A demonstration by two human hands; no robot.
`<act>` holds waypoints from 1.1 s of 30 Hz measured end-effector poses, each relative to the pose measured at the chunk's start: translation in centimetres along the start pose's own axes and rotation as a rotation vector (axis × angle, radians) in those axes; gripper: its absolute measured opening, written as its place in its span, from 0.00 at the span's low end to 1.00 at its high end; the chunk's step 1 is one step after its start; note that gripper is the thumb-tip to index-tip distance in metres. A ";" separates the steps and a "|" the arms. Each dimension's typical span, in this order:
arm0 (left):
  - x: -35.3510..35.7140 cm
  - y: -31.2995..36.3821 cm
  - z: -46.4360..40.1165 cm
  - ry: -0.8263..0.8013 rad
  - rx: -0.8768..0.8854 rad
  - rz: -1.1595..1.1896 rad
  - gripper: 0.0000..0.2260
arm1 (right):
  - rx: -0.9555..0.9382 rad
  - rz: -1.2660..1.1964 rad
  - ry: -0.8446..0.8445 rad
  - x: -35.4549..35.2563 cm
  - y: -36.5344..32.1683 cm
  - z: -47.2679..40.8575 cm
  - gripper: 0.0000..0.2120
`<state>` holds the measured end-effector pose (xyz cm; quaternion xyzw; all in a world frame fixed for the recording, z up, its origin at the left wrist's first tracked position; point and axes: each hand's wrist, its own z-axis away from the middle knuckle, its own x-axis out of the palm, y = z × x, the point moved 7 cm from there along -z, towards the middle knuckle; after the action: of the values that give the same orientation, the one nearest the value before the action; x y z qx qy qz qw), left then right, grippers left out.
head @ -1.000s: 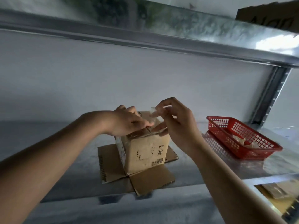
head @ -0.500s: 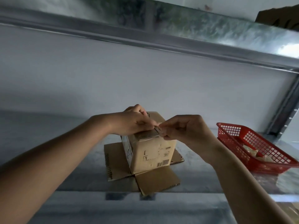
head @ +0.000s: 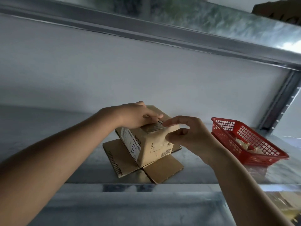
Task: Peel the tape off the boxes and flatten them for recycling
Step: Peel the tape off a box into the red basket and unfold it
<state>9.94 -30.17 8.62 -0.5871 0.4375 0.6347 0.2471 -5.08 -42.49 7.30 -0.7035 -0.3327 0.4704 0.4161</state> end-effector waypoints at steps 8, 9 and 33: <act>0.0 1.1 -0.6 0.031 -0.007 -0.080 0.18 | -0.111 -0.025 0.212 -1.5 0.4 0.9 0.11; 0.0 1.2 -0.7 0.033 -0.005 -0.099 0.19 | -0.141 0.018 0.239 -1.6 0.2 1.0 0.10; 1.3 0.1 -1.9 0.084 -0.029 -0.144 0.19 | -0.360 0.179 0.267 -0.7 -0.1 -0.6 0.12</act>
<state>10.60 -32.12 7.59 -0.6467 0.3948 0.5964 0.2650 -4.71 -43.21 7.77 -0.8490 -0.2895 0.3413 0.2808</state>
